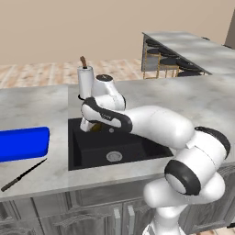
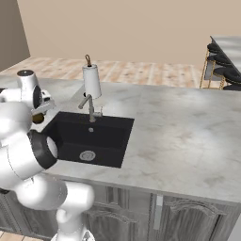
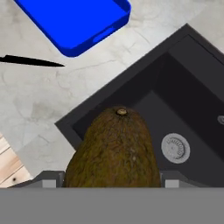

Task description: Pick up all produce items and place them in the sink. Turn on the sink faucet to wash them. Then turn the sink off and put them in the tray.

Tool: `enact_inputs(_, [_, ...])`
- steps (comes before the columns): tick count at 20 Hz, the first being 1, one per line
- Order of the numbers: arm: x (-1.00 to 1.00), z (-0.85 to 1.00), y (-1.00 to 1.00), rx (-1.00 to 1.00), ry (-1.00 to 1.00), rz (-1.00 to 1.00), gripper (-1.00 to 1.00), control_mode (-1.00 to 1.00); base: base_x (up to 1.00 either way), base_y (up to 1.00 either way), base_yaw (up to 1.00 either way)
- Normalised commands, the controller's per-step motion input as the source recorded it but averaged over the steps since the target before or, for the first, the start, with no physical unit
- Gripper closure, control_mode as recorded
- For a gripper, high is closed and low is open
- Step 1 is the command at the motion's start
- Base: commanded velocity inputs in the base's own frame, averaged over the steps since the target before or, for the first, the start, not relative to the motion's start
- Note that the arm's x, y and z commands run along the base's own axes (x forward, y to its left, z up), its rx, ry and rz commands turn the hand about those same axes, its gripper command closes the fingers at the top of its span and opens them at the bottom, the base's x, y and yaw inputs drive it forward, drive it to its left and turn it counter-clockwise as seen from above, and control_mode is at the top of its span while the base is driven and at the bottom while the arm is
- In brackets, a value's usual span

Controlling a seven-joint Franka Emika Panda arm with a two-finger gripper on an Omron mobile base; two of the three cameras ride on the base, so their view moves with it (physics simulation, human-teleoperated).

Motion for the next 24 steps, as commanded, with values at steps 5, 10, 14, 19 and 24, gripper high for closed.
enact_inputs(5, [0.26, -0.07, 0.85, -0.08, 0.07, 0.00, 1.00, -1.00, 0.00, 0.00, 0.00])
enact_inputs(10, [0.27, -0.05, 0.64, -0.05, 0.06, 0.00, 1.00, -1.00, 0.00, 0.00, 0.00])
enact_inputs(14, [0.09, -0.02, 0.30, -0.02, 0.01, 0.00, 1.00, -1.00, 0.00, 0.00, 0.00])
enact_inputs(19, [0.16, -0.12, 0.30, -0.01, 0.00, 0.00, 1.00, -1.00, 0.00, 0.00, 0.00])
enact_inputs(24, [0.09, -0.13, 0.25, 0.00, 0.00, -0.01, 1.00, -1.00, 0.00, 0.00, 0.00])
